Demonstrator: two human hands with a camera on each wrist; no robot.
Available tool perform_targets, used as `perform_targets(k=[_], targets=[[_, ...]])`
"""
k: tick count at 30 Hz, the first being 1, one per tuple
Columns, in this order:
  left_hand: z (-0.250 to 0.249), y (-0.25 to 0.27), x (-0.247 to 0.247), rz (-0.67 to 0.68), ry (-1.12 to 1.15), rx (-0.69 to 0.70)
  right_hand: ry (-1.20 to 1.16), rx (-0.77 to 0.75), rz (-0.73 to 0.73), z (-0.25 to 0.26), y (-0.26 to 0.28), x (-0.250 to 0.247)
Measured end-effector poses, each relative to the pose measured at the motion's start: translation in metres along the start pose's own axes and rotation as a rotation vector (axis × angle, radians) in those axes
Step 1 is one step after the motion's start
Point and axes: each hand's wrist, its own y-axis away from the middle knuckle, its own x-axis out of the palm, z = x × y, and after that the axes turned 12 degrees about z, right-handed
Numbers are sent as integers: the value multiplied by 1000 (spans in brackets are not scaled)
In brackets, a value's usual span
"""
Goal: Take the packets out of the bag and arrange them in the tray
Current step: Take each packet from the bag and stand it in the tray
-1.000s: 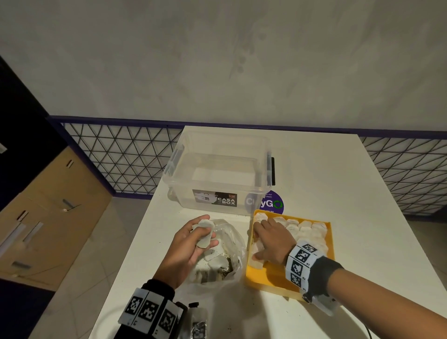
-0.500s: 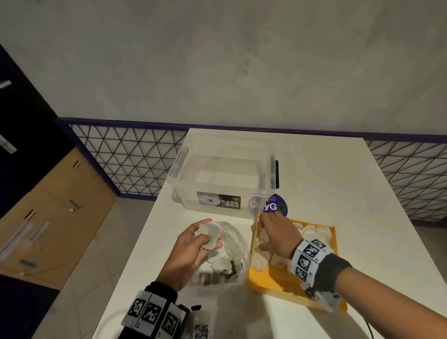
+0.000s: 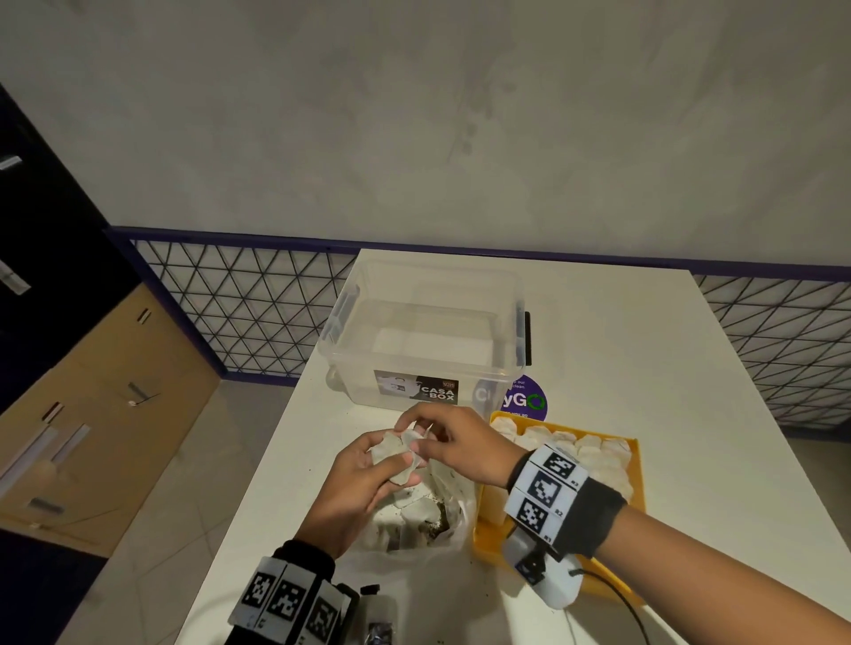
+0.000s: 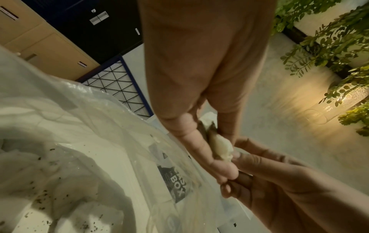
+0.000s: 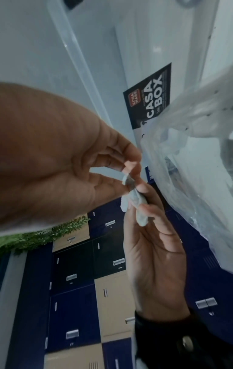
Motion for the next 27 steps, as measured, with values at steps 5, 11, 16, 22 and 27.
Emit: perform_targets(k=[5,11,16,22,27], targets=[[2,0,-3,16,56,1,-144,4,-109,-7,4,-1],[2,-1,-8,-61,131,30,-385,66,-201,-11,12,-2],[0,-1,-4,-69,11,57,24,-1,-164,-3,19,-2],[0,-3,-2,-53,-1,87,-92,120,-38,3,16,-14],[2,-3,-3,-70,117,80,-393,131,-61,1,20,-12]])
